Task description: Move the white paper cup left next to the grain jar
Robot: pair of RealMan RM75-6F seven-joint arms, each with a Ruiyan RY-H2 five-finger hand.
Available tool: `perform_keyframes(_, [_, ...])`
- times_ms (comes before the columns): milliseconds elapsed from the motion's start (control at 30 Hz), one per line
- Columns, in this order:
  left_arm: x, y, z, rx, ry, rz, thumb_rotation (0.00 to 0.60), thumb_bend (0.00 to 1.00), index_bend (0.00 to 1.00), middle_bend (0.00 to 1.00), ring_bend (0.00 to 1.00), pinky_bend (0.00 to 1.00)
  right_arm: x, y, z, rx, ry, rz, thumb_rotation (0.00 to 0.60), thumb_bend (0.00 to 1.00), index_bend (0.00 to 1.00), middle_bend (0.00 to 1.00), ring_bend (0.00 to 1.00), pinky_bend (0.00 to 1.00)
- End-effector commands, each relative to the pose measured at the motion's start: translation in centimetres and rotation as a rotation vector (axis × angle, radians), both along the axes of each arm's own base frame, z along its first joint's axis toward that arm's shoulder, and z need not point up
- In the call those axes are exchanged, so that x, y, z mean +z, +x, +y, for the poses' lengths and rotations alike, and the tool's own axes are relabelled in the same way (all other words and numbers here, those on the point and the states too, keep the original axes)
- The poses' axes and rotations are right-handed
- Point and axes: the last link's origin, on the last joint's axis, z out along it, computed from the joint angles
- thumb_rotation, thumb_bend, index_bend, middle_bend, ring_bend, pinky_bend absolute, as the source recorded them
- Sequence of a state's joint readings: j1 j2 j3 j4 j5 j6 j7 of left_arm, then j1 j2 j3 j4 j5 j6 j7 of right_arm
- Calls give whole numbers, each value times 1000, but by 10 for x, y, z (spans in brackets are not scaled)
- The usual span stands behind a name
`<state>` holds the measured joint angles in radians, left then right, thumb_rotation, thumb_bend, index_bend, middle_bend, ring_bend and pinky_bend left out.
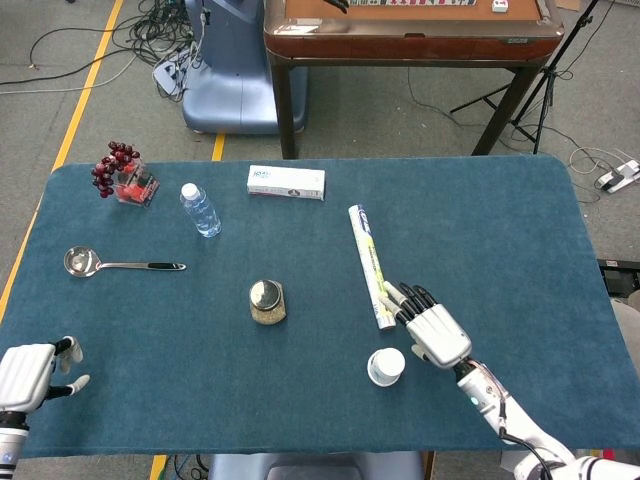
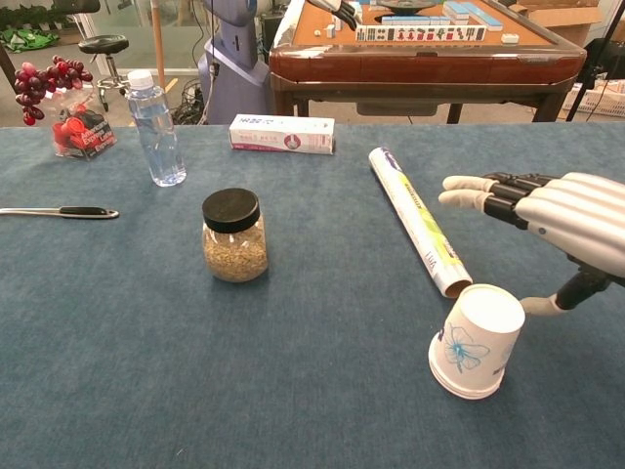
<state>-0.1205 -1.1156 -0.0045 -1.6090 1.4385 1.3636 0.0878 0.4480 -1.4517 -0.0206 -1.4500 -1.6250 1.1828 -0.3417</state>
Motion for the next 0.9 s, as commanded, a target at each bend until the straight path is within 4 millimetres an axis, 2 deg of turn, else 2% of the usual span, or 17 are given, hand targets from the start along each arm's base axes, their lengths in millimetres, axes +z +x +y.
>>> perform_keyframes(33, [-2, 1, 0, -2, -4, 4, 600, 90, 579, 669, 645, 828, 13, -3, 14, 20, 14, 26, 600, 0, 0, 0, 0, 153])
perform_keyframes(200, [-3, 1, 0, -2, -9, 9, 600, 90, 579, 669, 646, 828, 16, 0, 29, 48, 42, 24, 600, 0, 0, 0, 0, 153])
perform_keyframes(433, [-2, 0, 0, 1, -4, 6, 600, 90, 579, 669, 646, 828, 5, 8, 43, 95, 81, 29, 600, 0, 0, 0, 0, 153])
perform_keyframes(900, [1, 1, 0, 0, 6, -5, 600, 90, 579, 669, 645, 828, -31, 29, 40, 147, 106, 8, 600, 0, 0, 0, 0, 151])
